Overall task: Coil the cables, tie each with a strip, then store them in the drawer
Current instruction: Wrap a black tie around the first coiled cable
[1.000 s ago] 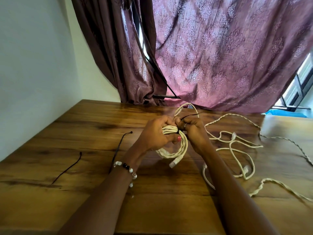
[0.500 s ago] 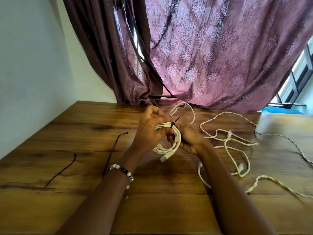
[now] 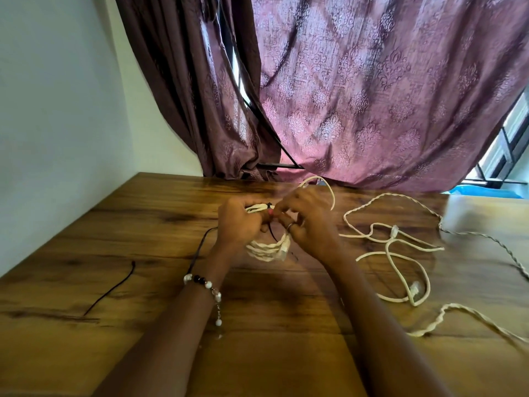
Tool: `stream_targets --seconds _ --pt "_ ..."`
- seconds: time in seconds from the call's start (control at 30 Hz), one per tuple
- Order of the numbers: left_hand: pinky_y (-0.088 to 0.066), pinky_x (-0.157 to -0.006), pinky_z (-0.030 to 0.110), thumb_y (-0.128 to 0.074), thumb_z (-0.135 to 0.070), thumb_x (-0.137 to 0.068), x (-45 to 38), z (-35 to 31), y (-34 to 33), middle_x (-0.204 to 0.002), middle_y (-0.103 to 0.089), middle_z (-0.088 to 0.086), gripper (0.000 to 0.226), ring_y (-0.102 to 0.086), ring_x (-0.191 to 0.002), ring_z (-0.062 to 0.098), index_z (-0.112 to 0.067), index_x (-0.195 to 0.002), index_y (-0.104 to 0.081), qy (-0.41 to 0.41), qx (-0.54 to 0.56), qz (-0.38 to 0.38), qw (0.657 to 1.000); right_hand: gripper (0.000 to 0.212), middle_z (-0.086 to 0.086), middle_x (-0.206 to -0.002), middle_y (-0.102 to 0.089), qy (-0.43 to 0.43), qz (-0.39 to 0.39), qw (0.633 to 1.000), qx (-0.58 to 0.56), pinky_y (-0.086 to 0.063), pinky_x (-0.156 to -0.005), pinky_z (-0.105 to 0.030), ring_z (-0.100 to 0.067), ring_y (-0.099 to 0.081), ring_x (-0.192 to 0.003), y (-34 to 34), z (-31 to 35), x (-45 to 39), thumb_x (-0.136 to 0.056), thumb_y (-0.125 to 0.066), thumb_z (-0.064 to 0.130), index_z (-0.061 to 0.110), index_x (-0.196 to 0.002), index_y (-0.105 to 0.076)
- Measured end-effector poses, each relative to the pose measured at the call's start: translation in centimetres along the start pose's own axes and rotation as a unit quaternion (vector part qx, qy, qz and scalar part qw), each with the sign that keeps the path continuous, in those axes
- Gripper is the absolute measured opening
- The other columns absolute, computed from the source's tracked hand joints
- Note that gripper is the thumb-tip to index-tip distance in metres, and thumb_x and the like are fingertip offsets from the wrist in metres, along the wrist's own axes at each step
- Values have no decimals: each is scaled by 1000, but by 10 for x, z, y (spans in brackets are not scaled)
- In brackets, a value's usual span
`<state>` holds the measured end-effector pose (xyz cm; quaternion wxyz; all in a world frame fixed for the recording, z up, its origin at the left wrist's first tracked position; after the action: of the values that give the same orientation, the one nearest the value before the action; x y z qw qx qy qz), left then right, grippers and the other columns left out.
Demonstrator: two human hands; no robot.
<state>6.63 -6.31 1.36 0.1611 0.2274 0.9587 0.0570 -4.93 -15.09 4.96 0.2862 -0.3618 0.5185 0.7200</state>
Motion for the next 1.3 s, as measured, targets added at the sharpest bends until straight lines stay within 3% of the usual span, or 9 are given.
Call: stream_targets --seconds 0.1,0.23,0.37,0.5,0.63,0.8,1.07,1.17,1.3 --pt "-34 -37 16 -60 11 -75 2 4 1 -52 -62 5 22 -48 -34 8 -6 -80 -74 58 18 13 998 6 -5 -87 -61 56 76 995 41 -45 -68 -35 -26 -56 -80 -15 4 4 -80 -68 8 9 -85 -68" --pt "-27 -34 16 -38 16 -79 9 7 -3 -58 -60 13 39 -41 -34 9 -3 -80 -72 107 79 55 989 11 -4 -92 -61 71 99 991 60 -42 -68 -33 -26 -53 -81 -12 5 5 -81 -69 12 10 -92 -68" --pt "-26 -32 16 -41 15 -79 11 12 -4 -52 -55 12 27 -42 -34 10 13 -82 -68 164 123 63 977 22 -3 -92 -61 76 97 991 57 -41 -64 -32 -25 -52 -80 -9 6 6 -77 -73 14 19 -98 -73" --pt "-25 -31 15 -48 16 -78 14 9 -5 -47 -54 11 24 -43 -33 9 4 -70 -67 188 175 69 964 14 -3 -88 -66 61 56 997 -2 -46 -65 -33 -28 -57 -77 -9 6 6 -80 -66 14 14 -91 -75" --pt "-27 -34 14 -53 9 -87 15 4 -12 -57 -64 8 20 -48 -38 6 -2 -82 -70 146 154 113 971 8 0 -79 -71 -52 -29 996 -71 -48 -66 -28 -13 -61 -74 -1 -9 7 -79 -66 8 9 -80 -74" --pt "-32 -40 16 -62 2 -84 18 -1 -23 -73 -71 14 19 -55 -41 8 -4 -101 -70 70 56 148 985 11 0 -67 -68 -175 -91 973 -119 -50 -56 -34 -13 -62 -64 6 -30 13 -81 -68 4 3 -71 -72" --pt "-37 -40 10 -66 3 -84 23 -16 -27 -75 -69 19 13 -62 -43 8 1 -96 -69 -20 24 173 985 22 -14 -57 -59 -290 -131 934 -160 -40 -50 -32 -10 -48 -53 5 -42 21 -84 -68 6 -1 -63 -65" --pt "-39 -41 9 -67 5 -82 27 -24 -27 -74 -70 15 15 -63 -45 6 0 -96 -70 -57 28 173 983 26 -5 -52 -52 -355 -139 905 -190 -35 -51 -26 -8 -44 -51 2 -46 24 -85 -67 5 -4 -61 -62" --pt "-43 -53 6 -76 3 -73 29 -32 -27 -73 -68 -1 21 -62 -54 -4 -5 -92 -73 -138 -26 136 981 28 -12 -57 -58 -420 -147 862 -243 -47 -50 -36 -21 -53 -50 -1 -53 30 -87 -62 1 -3 -58 -61"
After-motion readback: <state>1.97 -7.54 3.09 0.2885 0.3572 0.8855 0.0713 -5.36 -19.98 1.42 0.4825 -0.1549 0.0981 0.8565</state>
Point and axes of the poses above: each hand's wrist, its own x-axis away from the middle knuckle, its own y-axis out of the back of the hand, z = x × y, the point moved 6 cm from there along -x, towards the middle knuckle
